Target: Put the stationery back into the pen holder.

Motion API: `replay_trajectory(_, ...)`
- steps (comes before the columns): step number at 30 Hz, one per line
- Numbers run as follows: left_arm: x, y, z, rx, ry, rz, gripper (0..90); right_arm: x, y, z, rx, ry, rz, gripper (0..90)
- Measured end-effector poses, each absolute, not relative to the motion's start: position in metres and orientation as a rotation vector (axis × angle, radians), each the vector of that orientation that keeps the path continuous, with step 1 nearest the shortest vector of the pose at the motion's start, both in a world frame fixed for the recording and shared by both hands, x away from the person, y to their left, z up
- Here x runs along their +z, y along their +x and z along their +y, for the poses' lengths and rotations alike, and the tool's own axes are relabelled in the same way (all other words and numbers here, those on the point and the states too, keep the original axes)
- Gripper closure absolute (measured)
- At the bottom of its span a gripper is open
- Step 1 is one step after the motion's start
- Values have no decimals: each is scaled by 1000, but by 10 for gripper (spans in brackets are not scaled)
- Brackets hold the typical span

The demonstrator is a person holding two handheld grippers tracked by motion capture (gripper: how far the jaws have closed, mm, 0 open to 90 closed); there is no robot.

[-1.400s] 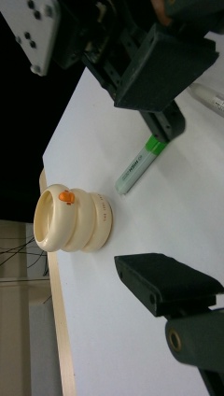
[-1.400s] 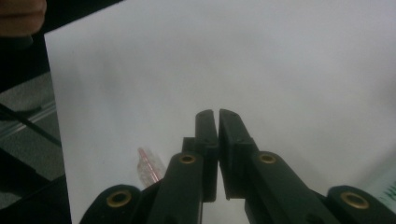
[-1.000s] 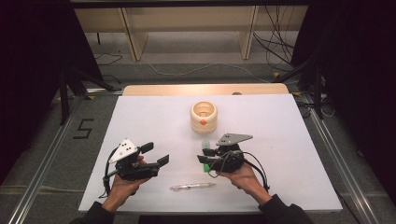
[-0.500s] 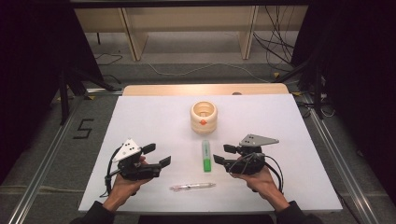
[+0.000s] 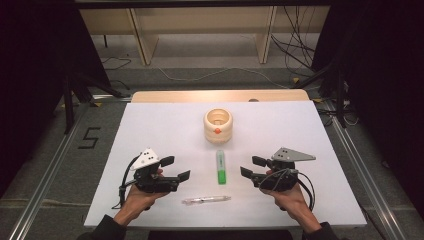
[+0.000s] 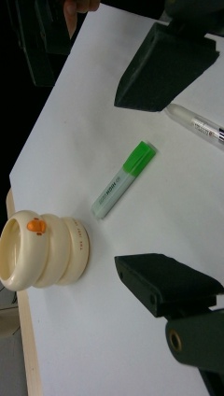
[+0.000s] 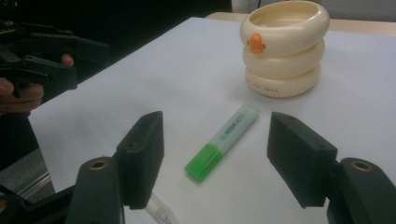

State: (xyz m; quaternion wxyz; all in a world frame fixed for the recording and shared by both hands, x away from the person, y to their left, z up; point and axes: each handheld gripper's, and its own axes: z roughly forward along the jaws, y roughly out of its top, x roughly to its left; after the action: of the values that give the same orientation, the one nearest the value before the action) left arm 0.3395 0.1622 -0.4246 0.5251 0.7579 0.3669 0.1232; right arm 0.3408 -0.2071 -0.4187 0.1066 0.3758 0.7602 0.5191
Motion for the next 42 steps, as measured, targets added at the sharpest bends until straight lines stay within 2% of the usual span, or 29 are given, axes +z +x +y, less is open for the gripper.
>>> replay_trajectory(24,-414,352,126,245,2037,772,193,-426,332,-224,1507,1128,2212,321)
replay_trajectory(42,-424,358,87,167,2342,651,196,-430,327,-231,1487,1150,2186,282)
